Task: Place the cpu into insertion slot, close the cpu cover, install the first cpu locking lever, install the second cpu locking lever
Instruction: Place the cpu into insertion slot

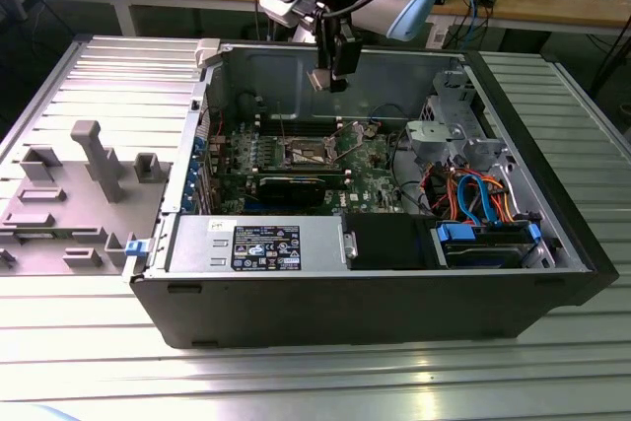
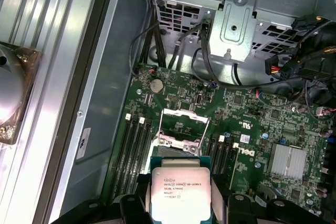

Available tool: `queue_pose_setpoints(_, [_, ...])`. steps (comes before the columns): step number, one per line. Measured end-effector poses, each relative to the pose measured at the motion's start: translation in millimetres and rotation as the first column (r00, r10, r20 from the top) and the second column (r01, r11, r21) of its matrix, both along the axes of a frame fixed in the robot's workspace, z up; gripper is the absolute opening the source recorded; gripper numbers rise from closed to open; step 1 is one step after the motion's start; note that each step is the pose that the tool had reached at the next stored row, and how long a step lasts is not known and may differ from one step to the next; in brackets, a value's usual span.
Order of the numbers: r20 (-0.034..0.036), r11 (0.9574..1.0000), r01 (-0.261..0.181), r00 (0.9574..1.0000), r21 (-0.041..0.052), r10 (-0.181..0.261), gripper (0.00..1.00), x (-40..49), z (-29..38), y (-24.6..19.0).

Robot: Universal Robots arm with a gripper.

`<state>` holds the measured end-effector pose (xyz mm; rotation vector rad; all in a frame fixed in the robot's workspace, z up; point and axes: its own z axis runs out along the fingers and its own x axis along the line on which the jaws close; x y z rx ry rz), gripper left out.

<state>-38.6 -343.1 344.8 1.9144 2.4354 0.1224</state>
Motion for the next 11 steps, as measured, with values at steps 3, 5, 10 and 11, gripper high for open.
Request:
queue_pose_setpoints(3, [-0.0001,1.0000,0.000,1.0000,-0.0001,0.000,0.54,0.0,-0.9,0.0])
queue_pose_setpoints(5, [0.0000,1.0000,0.000,1.0000,-0.0001,0.000,0.54,0.0,-3.3,0.0])
queue_pose_setpoints(10, [0.0000,1.0000,0.000,1.0000,-0.0001,0.000,0.54,0.0,-6.8,0.0])
queue_pose_setpoints(11, [-0.0001,1.0000,0.000,1.0000,-0.0001,0.000,0.54,0.0,-7.0,0.0])
